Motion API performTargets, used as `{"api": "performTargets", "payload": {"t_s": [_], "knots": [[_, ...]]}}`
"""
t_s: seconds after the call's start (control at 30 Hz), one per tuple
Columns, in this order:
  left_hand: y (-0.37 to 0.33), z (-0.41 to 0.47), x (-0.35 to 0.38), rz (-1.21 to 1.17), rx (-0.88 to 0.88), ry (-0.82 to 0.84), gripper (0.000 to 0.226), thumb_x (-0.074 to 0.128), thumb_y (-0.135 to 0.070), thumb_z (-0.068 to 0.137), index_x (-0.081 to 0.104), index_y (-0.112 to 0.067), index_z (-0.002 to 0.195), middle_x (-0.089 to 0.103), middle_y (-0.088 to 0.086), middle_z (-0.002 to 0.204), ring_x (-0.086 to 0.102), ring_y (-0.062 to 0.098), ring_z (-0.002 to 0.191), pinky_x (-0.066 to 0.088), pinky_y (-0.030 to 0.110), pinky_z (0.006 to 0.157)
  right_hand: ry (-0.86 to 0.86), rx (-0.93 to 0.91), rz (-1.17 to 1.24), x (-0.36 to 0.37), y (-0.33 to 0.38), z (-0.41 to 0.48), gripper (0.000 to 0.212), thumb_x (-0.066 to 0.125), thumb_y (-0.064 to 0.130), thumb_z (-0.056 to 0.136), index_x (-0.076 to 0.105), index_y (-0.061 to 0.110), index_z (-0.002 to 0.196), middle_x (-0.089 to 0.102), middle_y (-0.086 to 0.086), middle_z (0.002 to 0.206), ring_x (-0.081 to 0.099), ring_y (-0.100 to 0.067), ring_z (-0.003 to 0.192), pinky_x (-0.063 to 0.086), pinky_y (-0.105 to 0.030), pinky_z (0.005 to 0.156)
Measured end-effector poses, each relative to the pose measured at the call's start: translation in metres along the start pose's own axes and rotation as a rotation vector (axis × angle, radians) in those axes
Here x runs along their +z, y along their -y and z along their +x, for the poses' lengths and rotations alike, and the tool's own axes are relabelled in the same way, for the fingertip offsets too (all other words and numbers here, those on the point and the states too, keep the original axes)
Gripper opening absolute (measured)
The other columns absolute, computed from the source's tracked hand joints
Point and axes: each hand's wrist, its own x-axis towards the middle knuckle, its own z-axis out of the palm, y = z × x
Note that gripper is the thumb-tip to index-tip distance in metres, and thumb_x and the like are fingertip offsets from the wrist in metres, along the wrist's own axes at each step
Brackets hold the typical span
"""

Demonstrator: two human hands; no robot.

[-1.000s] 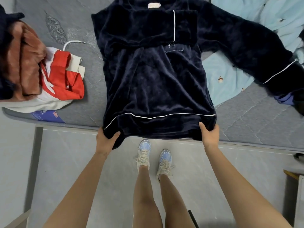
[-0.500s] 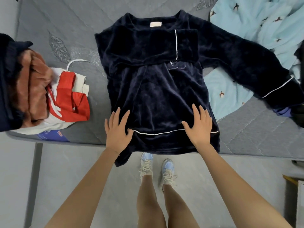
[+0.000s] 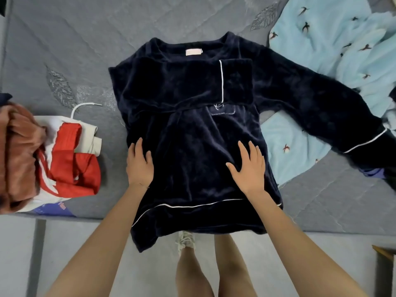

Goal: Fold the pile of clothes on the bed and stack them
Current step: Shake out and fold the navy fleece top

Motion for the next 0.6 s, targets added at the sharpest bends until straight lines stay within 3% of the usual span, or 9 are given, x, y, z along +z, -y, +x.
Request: {"api": "performTargets", "payload": {"t_s": [0.1, 0.33, 0.6], "knots": [[-0.006, 0.02, 0.004, -0.083, -0.127, -0.065, 0.05, 0.044, -0.015, 0.103, 0.03, -0.002, 0.149, 0.032, 0.023, 0.151, 0.03, 0.035, 0.141, 0.021, 0.039, 0.116, 0.009, 0.018, 0.037, -0.009, -0.004, 0.027, 0.072, 0.055, 0.044, 0.097, 0.019, 0.024, 0.156, 0.009, -0.008, 0.164, 0.0, -0.028, 0.151, 0.004, -0.045, 0.123], [-0.008, 0.049, 0.012, 0.017, -0.279, -0.198, 0.052, 0.055, -0.02, 0.098, 0.039, 0.007, 0.139, 0.046, 0.032, 0.134, 0.041, 0.046, 0.126, 0.026, 0.046, 0.108, 0.03, -0.204, 0.011, -0.014, 0.008, 0.066, 0.065, 0.06, 0.035, 0.096, 0.032, 0.019, 0.152, 0.022, -0.011, 0.161, 0.01, -0.031, 0.151, 0.013, -0.051, 0.122], [0.0, 0.068, 0.007, 0.102, -0.277, -0.205, 0.032, 0.063, -0.019, 0.092, 0.054, 0.0, 0.117, 0.05, 0.029, 0.118, 0.046, 0.045, 0.111, 0.033, 0.047, 0.096, 0.035, -0.344, -0.023, 0.011, 0.051, 0.081, 0.064, 0.06, 0.038, 0.095, 0.034, 0.02, 0.151, 0.027, -0.01, 0.159, 0.013, -0.031, 0.15, 0.008, -0.048, 0.121]]}}
